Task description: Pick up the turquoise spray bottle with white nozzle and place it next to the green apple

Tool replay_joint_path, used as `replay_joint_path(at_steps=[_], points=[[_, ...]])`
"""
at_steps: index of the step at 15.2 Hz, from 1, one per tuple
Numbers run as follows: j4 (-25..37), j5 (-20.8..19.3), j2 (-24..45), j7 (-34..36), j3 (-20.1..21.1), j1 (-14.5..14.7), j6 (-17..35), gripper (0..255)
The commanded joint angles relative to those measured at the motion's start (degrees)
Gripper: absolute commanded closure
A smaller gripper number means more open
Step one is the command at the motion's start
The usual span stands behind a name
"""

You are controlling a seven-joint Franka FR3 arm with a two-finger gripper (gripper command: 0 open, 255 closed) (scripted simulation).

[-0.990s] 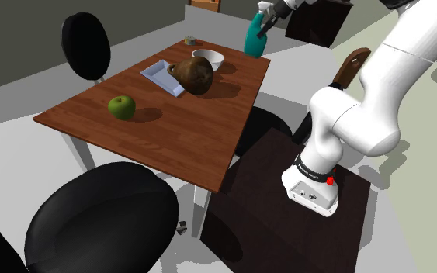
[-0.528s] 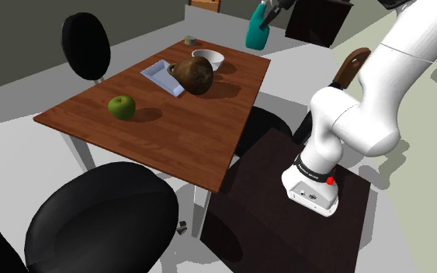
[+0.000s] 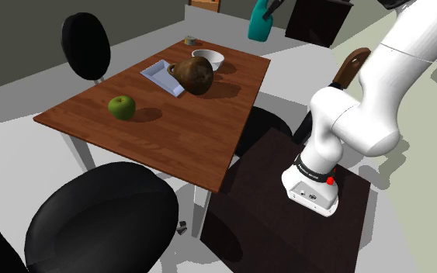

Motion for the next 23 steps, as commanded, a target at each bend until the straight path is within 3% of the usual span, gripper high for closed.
replay_joint_path(at_steps=[1,3,8,13,17,23], points=[[1.64,-0.93,-0.62,1.16,-0.17,0.71,-1.13,255],[3.07,-1.62,-1.08,1.99,-0.34,1.21,-2.2,255],[-1.62,7.5,7.78,0.99,3.14,-0.99,0.59,255],[-4.54,13.02,13.41,2.47,4.04,1.89,3.6,255],[-5.78,14.62,15.41,5.45,8.78,1.72,6.82,255],[-5.39,17.81,19.47,9.69,19.69,-3.05,10.59,255]])
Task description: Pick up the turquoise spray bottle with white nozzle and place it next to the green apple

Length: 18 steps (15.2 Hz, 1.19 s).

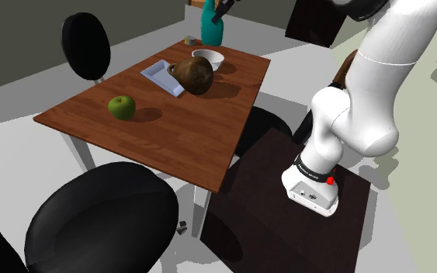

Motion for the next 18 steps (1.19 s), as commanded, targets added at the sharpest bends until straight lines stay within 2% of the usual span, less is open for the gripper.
replay_joint_path(at_steps=[1,10,18], points=[[-0.08,1.71,1.87,1.11,2.31,-0.38,1.27,255],[6.43,9.57,12.69,6.64,13.24,-5.52,2.9,255],[17.53,14.42,23.26,13.77,20.69,-9.98,2.69,255]])
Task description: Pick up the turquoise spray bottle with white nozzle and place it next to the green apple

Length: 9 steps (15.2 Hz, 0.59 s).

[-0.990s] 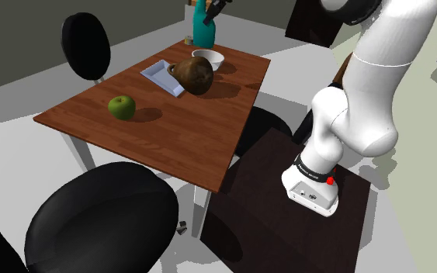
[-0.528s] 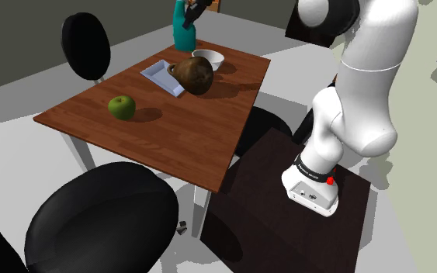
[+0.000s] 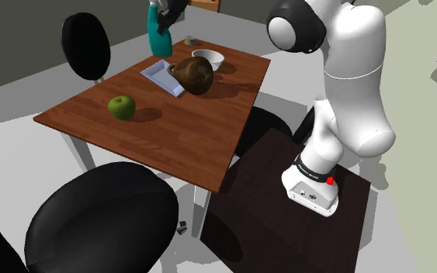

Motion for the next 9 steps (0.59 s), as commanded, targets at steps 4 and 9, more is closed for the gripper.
replay_joint_path(at_steps=[4,9], points=[[10.27,2.14,7.44,5.73,4.08,-3.9,-1.34,255],[24.06,3.29,15.89,13.01,7.46,-8.81,-3.43,255]])
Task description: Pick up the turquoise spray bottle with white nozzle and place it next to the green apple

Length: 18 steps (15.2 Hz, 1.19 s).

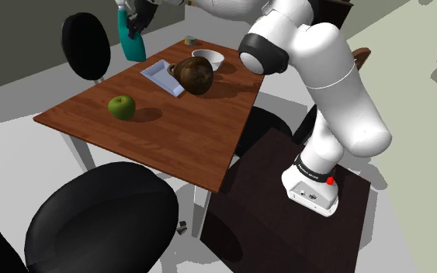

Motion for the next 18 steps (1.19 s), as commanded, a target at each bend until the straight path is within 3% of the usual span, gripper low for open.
replay_joint_path(at_steps=[1,2,18], points=[[7.2,0.34,4.02,3.66,1.38,-2.65,-1.3,255],[9.41,0.39,5.17,4.72,1.72,-3.49,-1.72,255],[1.07,4.12,7.81,-0.44,4.47,-1.11,7.1,255]])
